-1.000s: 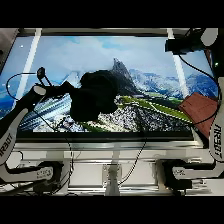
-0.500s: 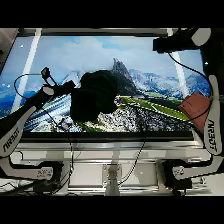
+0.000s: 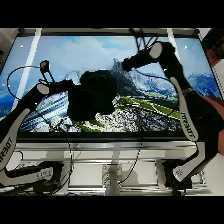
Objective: Fold the clothes and pants, and hang the long-sleeved shirts on hangers.
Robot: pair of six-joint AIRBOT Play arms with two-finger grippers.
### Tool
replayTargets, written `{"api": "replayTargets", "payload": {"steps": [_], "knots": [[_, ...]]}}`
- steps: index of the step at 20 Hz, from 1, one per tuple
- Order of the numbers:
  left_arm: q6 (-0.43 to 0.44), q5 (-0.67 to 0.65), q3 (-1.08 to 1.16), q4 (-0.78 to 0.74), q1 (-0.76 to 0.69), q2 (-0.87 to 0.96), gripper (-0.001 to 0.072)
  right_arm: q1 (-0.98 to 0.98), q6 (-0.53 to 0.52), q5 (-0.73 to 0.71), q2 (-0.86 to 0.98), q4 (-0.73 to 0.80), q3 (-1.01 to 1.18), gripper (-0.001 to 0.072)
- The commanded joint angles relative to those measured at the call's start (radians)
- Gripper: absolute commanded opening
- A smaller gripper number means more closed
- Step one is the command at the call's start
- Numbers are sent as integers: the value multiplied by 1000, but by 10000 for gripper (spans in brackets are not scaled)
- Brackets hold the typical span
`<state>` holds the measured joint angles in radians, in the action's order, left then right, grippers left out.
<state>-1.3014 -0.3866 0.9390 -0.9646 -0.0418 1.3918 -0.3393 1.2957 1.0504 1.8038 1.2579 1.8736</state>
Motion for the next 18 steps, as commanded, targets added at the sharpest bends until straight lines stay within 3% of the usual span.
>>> {"api": "replayTargets", "payload": {"steps": [1, 5, 8, 14, 18], "knots": [[9, -112, 0, -31, 0, -15, 24, -76, -26, -11, 84, -5, 1, 440], [9, -198, 0, -31, -3, -13, 24, -72, 59, -47, 143, -28, 8, 461], [9, -218, 0, -31, -11, -10, 24, -59, 90, -50, 173, -151, 8, 486], [9, -226, 0, -31, -21, -10, 24, -16, 286, -94, 203, -190, 8, 499], [9, -226, 0, -31, -21, -10, 24, -10, 270, 14, 263, -403, 8, 498]]}}
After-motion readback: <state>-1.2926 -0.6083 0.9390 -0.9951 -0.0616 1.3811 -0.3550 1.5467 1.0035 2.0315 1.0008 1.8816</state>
